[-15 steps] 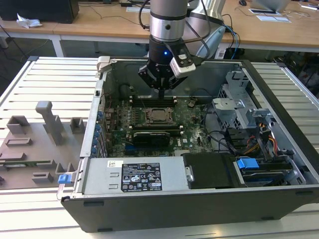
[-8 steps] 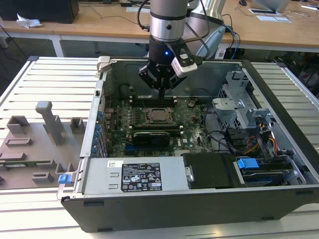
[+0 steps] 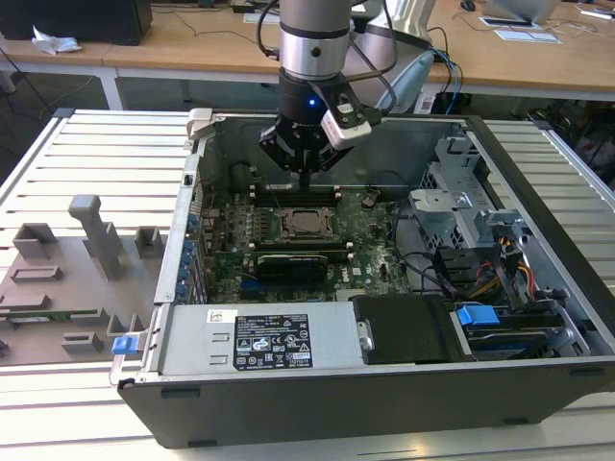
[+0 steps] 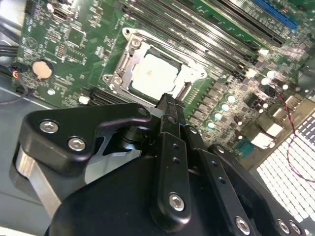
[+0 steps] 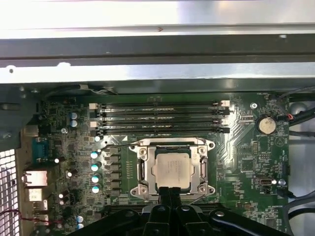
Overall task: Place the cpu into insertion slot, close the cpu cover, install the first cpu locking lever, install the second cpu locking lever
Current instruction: 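Install the first cpu locking lever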
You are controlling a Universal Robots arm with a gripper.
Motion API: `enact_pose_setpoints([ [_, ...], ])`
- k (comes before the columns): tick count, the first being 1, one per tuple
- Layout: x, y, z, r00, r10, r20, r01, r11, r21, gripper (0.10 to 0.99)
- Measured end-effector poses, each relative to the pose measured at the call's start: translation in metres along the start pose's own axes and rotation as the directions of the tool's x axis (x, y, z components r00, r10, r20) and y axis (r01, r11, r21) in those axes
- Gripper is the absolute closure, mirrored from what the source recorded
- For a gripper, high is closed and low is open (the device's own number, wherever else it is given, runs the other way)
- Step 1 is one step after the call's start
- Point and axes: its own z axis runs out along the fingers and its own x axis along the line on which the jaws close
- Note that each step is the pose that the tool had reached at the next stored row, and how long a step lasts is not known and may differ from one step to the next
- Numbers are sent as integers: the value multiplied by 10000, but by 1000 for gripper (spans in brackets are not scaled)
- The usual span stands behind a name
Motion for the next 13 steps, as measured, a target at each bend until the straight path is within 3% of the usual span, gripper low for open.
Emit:
enact_pose_setpoints([
  [13, 269, -7, -2, 10000, 1, 2, -1, 10000, -1, 980],
])
